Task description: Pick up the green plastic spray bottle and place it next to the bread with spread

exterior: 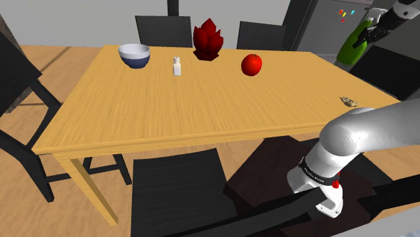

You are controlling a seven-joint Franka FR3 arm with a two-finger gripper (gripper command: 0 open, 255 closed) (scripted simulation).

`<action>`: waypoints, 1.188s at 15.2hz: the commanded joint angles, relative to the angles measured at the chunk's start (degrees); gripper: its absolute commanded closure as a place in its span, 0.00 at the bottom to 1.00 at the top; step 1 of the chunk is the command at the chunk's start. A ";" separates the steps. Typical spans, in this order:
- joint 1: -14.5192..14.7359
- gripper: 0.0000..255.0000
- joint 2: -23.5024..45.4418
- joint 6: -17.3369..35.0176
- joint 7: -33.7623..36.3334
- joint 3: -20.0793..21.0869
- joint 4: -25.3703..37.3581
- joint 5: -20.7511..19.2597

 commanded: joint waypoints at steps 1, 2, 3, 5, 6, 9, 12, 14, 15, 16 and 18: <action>-0.33 1.00 -0.37 1.40 -0.06 -0.35 -1.69 -0.40; -0.45 1.00 -0.49 2.10 -0.08 -0.56 -2.48 -0.58; -0.56 1.00 -0.61 2.79 -0.11 -0.79 -3.26 -0.76; -0.76 1.00 -0.80 4.19 -0.18 -1.27 -4.78 -1.13; -0.85 1.00 -0.88 4.89 -0.22 -1.53 -5.53 -1.30; -1.08 1.00 -1.03 7.01 -0.36 -2.36 -7.70 -1.83; -1.23 1.00 -1.08 9.15 -0.53 -3.30 -9.78 -2.35; -1.29 1.00 -1.05 10.59 -0.66 -3.98 -11.10 -2.69; -1.30 1.00 -1.01 11.32 -0.73 -4.34 -11.75 -2.86; -1.31 1.00 -0.97 12.05 -0.80 -4.70 -12.39 -3.02; -1.28 1.00 -0.83 13.52 -0.96 -5.48 -13.63 -3.35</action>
